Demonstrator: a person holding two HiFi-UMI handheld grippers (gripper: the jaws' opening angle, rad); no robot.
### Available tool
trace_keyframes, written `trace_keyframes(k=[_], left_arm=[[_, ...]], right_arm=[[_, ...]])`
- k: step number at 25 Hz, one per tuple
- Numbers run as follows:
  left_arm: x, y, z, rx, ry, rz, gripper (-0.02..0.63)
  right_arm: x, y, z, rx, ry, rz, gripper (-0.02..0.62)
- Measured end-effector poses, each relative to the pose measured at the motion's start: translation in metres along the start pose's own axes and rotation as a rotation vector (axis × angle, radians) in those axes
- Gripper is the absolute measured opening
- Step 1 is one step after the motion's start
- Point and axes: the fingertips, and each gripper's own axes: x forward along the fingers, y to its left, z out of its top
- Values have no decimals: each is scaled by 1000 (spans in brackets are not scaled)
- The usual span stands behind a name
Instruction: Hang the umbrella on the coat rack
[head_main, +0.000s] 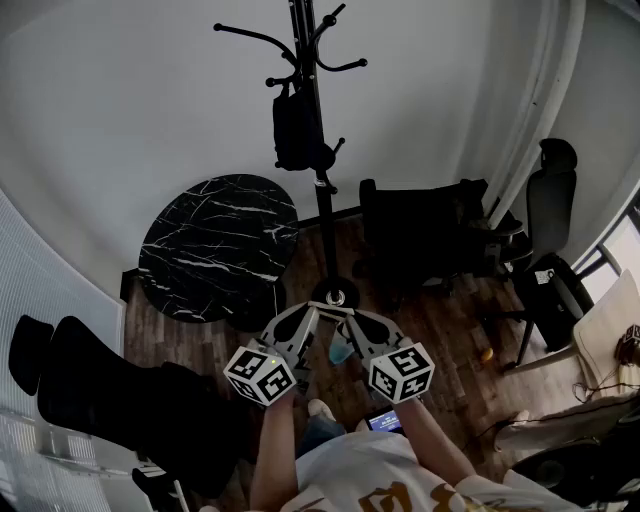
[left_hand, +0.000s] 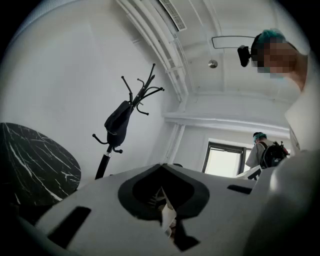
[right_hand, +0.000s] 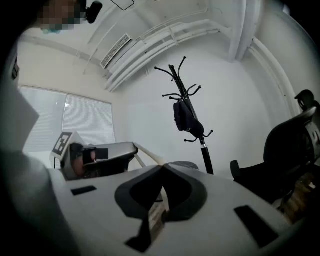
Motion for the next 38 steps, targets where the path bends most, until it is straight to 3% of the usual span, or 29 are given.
trace_keyframes(k=[18,23,32,38], left_arm=[[27,-26,-7,114,60,6,18],[37,-24,-3,94,53,-6,18],[73,20,2,78,60,-27,18],[112,64,13,76,49,-31,18]], right_arm=[[-15,-23,2,-5,19,-12,12],[-10,-33,8,38,-10,3,12],[36,-63,13,67,-34,6,11],[81,-94,27,-2,-45,-34,11]])
